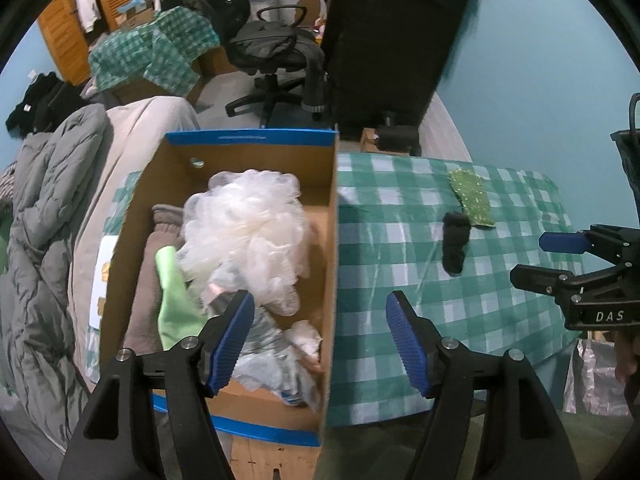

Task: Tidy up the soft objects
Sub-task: 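Move both tools back over the black sock and green scrubber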

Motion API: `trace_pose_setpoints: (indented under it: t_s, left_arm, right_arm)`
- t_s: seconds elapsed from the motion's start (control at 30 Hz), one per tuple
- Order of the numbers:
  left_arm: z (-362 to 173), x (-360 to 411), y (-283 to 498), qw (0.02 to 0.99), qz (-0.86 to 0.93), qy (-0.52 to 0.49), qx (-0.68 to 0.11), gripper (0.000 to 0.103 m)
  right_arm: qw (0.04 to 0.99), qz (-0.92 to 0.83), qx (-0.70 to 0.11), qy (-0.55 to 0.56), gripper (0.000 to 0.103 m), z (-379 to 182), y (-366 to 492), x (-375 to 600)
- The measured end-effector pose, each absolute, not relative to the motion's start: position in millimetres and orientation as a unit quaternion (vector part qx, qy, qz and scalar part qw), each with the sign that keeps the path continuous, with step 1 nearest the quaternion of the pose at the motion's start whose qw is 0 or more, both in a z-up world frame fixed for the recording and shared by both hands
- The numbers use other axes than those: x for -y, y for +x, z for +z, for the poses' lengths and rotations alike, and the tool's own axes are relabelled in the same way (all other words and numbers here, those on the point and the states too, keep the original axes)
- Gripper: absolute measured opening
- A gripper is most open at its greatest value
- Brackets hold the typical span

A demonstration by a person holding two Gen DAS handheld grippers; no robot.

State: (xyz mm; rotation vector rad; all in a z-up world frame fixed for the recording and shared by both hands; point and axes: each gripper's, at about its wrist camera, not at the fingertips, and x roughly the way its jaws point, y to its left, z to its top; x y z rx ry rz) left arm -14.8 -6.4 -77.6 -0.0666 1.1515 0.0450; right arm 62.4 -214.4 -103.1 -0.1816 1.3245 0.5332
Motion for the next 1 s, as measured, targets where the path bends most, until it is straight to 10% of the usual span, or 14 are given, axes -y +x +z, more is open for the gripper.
trace_pose_setpoints:
  t_s: [1.0]
  left_arm:
    - [-134.2, 109.1, 85.5, 0.81, -0.034, 0.065, -0.582, 0.08]
  right_arm:
    - [0.746, 0.17, -0.641, -0.063, 0.077, -165.6, 144.3, 310.4]
